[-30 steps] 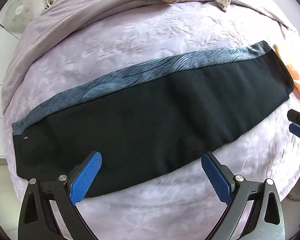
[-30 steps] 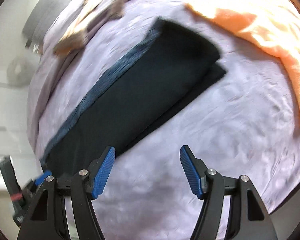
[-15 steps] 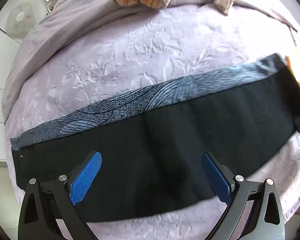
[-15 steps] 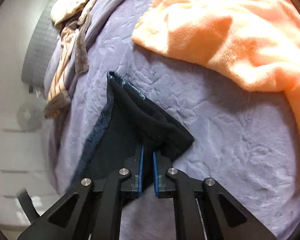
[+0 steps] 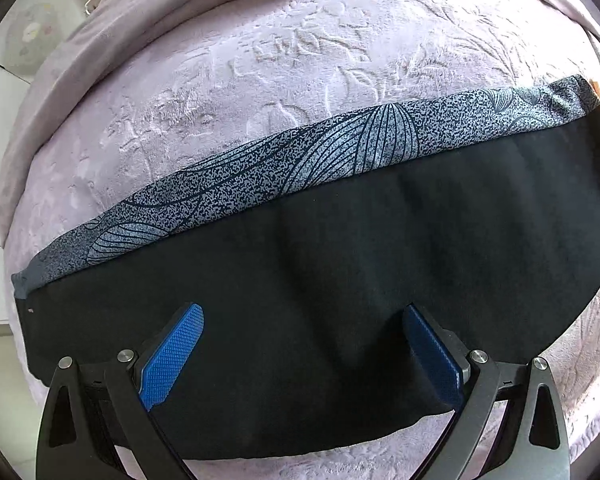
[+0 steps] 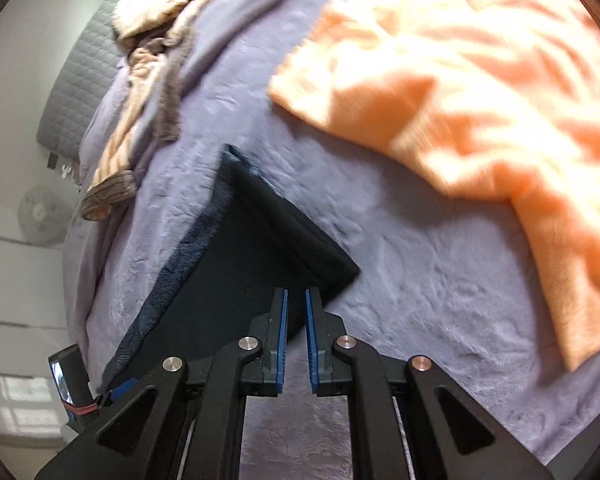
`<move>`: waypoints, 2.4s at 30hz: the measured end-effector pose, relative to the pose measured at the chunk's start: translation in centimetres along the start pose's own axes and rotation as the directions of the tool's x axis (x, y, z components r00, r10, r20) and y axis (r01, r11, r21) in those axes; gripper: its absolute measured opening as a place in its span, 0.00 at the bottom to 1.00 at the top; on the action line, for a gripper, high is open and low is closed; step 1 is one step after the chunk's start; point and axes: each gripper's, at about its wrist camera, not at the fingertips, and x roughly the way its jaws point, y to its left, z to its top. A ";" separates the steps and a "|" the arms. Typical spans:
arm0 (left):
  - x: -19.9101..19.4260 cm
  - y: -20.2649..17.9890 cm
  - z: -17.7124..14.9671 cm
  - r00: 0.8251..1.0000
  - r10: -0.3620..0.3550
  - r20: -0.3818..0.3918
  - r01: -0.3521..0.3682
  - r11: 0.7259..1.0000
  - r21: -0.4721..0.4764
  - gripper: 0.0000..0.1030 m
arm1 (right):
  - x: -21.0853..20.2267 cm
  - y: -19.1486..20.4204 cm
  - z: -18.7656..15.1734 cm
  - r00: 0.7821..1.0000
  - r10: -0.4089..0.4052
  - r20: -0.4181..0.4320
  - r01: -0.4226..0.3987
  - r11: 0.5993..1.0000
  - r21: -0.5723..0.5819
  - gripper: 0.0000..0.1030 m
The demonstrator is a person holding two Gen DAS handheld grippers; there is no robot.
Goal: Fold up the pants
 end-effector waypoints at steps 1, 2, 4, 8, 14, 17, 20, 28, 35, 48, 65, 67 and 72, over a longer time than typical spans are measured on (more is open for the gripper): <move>0.0 0.0 -0.1 1.000 0.003 0.001 -0.003 1.000 -0.002 0.98 | 0.1 0.5 0.2 1.000 -0.003 0.005 0.003 1.000 -0.021 0.10; 0.0 -0.1 -0.1 1.000 0.004 0.001 -0.004 1.000 -0.002 0.98 | 0.4 1.0 0.6 1.000 -0.012 0.003 0.012 0.999 -0.044 0.11; -0.1 -0.3 -0.2 1.000 0.008 0.004 -0.008 1.000 -0.002 0.98 | 1.2 1.4 1.2 0.999 -0.041 -0.009 0.040 0.997 -0.065 0.12; 0.4 -0.7 -0.1 1.000 0.009 0.002 -0.009 1.000 -0.006 0.98 | 3.3 0.0 1.8 0.996 -0.072 -0.061 0.069 0.997 -0.044 0.12; 0.5 -0.5 -0.6 1.000 0.012 0.004 -0.012 1.000 -0.020 0.98 | 1.7 -1.0 0.2 0.996 0.015 -0.088 -0.016 1.000 -0.015 0.22; 0.5 -0.7 -0.7 1.000 0.020 0.007 -0.020 1.000 -0.020 0.98 | 1.5 -1.3 -1.0 0.993 0.035 -0.115 -0.036 0.999 -0.011 0.36; 0.5 -1.0 -0.9 1.000 0.026 0.010 -0.026 1.000 -0.017 0.98 | 1.5 -1.8 -1.9 0.990 0.055 -0.132 -0.056 0.998 0.001 0.36; 0.4 -1.5 -0.9 0.999 0.041 0.015 -0.040 0.999 -0.021 0.99 | 1.7 -2.5 -2.9 0.985 0.085 -0.152 -0.080 0.996 0.039 0.36; 0.4 -1.6 -1.2 0.999 0.037 0.021 -0.037 0.999 -0.027 0.99 | 1.7 -2.8 -2.7 0.983 0.098 -0.156 -0.092 0.995 0.043 0.38; 1.0 1.3 -2.5 0.994 -0.107 0.016 0.108 0.987 -0.120 0.99 | 3.3 -3.6 -2.4 0.973 0.206 -0.104 -0.189 0.970 0.149 0.46; 1.7 2.3 -2.0 0.991 -0.131 0.005 0.131 0.987 -0.089 0.98 | 6.9 -3.8 -1.2 0.897 0.442 -0.004 -0.430 0.874 0.226 0.48; 0.3 2.3 -1.8 0.992 -0.122 0.027 0.124 0.988 -0.096 0.76 | 7.5 -3.6 -0.9 0.865 0.501 0.011 -0.484 0.830 0.277 0.21; -3.7 2.0 -0.8 0.982 -0.100 0.160 0.111 0.992 -0.062 0.67 | 5.7 -1.6 -0.6 0.824 0.567 0.016 -0.556 0.803 0.216 0.12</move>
